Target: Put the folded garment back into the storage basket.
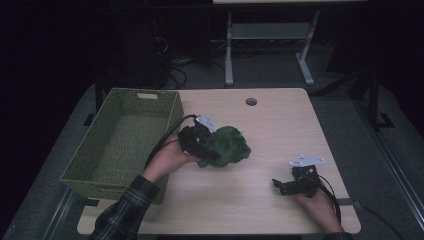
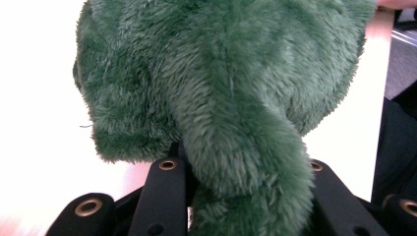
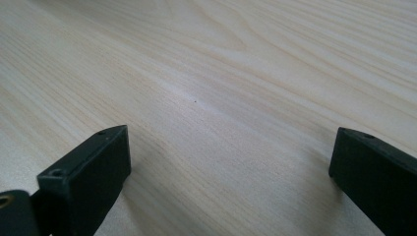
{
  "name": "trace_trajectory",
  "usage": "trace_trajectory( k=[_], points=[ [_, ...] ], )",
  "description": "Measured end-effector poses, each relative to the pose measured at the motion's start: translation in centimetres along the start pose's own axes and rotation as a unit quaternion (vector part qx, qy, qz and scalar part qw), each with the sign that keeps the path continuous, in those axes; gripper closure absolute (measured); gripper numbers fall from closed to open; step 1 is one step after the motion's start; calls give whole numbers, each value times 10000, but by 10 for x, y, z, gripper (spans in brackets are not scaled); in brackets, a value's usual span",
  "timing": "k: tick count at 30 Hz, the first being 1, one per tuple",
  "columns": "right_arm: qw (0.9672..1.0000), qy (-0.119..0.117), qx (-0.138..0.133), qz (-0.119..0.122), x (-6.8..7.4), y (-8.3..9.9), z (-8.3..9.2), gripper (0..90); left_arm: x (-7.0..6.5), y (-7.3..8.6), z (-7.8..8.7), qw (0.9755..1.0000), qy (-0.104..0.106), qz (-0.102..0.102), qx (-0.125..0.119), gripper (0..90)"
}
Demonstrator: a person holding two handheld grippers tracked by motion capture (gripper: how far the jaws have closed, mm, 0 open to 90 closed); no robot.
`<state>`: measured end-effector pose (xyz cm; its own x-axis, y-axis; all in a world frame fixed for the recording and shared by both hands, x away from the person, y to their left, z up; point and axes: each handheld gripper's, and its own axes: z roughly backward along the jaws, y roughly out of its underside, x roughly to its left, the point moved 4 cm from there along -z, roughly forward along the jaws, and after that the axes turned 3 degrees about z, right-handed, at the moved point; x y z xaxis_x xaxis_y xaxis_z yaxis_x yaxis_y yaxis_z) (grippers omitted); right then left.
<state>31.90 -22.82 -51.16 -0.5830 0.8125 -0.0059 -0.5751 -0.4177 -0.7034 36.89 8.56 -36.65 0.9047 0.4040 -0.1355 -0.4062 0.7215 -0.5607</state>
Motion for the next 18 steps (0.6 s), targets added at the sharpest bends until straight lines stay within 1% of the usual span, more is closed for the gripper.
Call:
trace_trajectory(
  k=[4, 6, 9, 12, 13, 15, 18],
  points=[
    [10000, 1, -3, 1, 0, 0, 0, 19, 11, 6, 20, 9998, -178, 126, -34, 688],
    [10000, 1, -2, -1, 0, 0, 0, 20, 16, 10, 31, 9992, -296, 243, -85, 688],
    [10000, 0, -5, 4, 0, 0, 0, 20, 24, 16, 48, 9984, -429, 334, -151, 687],
    [10000, 1, -7, 2, 0, 0, 0, 20, 34, 24, 65, 9972, -558, 456, -208, 687],
    [10000, 0, -4, 0, 0, 0, 0, 20, 37, 27, 70, 9965, -616, 513, -240, 687],
    [10000, 0, -2, -3, 0, 0, 0, 20, 43, 34, 79, 9954, -718, 593, -225, 687],
    [10000, 1, -4, -6, 0, 0, 0, 20, 50, 45, 91, 9933, -841, 737, -299, 686]
  ],
)
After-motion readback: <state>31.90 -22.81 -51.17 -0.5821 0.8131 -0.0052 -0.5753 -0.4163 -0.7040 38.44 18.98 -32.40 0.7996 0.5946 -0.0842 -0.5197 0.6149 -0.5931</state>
